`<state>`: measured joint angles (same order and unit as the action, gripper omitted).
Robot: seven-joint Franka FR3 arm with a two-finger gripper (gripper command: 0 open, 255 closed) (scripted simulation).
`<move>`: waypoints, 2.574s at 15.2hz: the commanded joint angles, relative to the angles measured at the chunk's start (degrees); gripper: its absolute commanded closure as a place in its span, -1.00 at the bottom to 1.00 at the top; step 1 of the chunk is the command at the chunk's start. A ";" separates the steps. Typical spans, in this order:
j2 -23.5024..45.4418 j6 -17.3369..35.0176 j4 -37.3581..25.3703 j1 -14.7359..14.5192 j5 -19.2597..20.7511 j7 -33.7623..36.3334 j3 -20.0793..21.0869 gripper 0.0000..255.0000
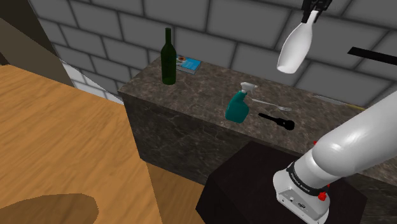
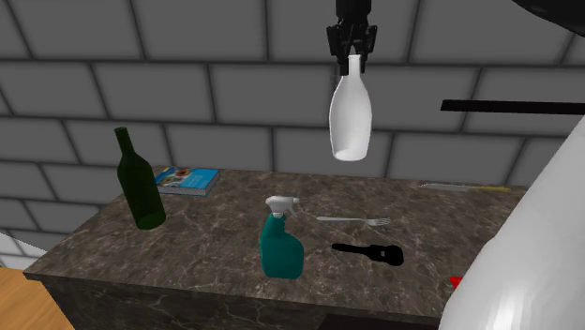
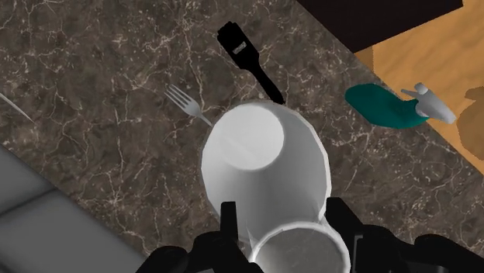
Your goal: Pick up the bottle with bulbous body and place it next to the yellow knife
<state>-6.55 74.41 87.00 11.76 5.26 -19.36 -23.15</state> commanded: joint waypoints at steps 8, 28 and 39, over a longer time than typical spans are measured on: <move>-0.90 7.50 7.28 5.09 2.30 -11.41 -6.80 1.00; 20.18 21.24 2.00 21.92 -8.49 -42.53 -21.52 1.00; 20.52 29.58 10.14 21.49 -8.79 -42.17 -21.07 1.00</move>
<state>13.60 103.33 96.82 33.10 -3.26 -61.36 -44.26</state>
